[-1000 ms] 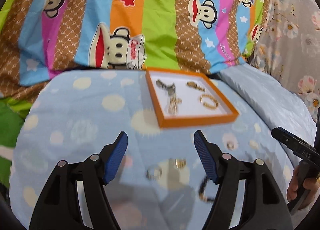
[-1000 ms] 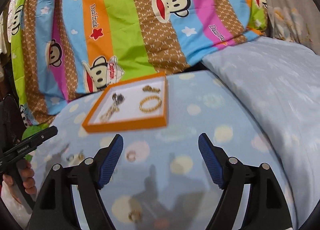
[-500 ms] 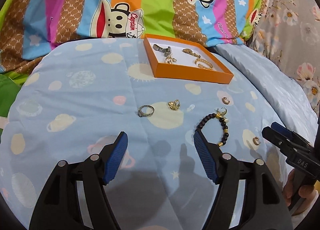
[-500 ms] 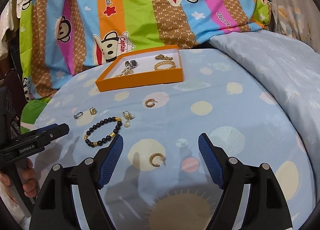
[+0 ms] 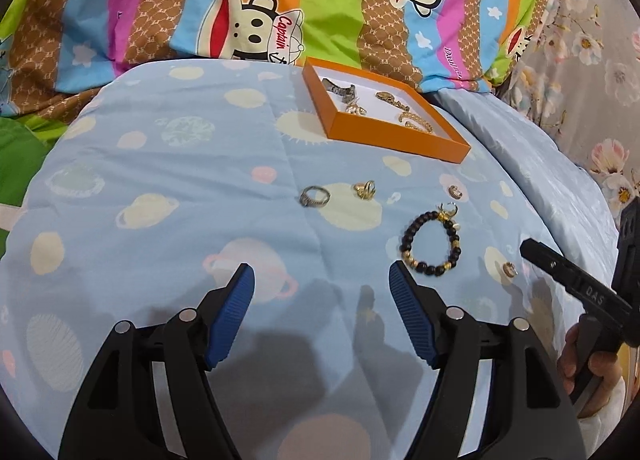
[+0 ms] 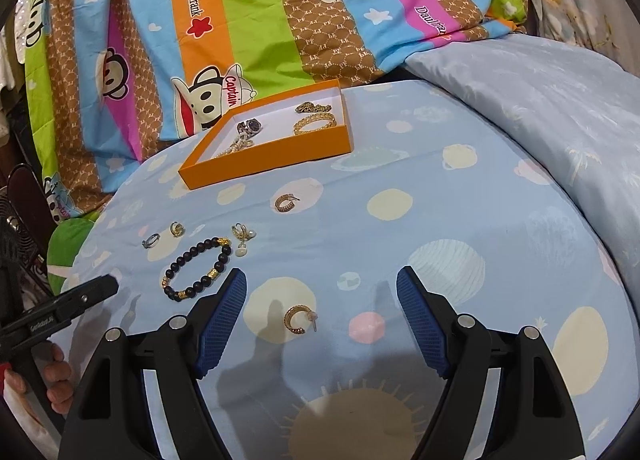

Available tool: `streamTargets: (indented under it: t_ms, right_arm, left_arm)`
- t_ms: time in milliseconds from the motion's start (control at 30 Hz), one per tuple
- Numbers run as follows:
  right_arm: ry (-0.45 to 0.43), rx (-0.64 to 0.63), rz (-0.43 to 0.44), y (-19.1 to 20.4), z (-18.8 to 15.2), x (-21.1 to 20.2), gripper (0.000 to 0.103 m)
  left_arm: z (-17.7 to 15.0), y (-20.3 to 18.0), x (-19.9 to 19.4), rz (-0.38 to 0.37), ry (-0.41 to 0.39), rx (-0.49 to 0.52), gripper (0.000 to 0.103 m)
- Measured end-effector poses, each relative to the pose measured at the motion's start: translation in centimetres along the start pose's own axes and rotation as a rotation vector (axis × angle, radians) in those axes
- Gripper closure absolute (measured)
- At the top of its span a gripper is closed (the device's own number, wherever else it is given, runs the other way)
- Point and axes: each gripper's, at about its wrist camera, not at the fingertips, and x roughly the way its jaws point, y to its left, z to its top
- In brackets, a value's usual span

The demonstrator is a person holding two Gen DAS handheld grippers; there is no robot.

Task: Organize jewelry
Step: 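Lower the left tool onto the black bead bracelet and close it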

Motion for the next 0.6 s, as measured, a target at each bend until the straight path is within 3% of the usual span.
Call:
streamTargets:
  t_ms: [267, 400, 500, 600]
  right_arm:
    - [-0.002, -0.006, -0.006, 0.1, -0.1, 0.0, 0.027]
    - [-0.009, -0.003, -0.008, 0.1, -0.1, -0.2, 0.027]
    - [-0.013, -0.007, -0.009, 0.2, -0.1, -0.2, 0.027]
    - [-0.019, -0.024, -0.011, 0.5, -0.1, -0.4, 0.027]
  left_arm:
    - [-0.2, -1.0, -0.2, -0.005, 0.004, 0.02, 0.036]
    - [1.6, -3.9, 1.6, -0.032, 0.004, 0.077, 0.036]
    - [2.6, -5.8, 3.9, -0.008, 0.021, 0.125, 0.036]
    - [3.0, -7.1, 6.3, 0.009, 0.085, 0.155, 0.046]
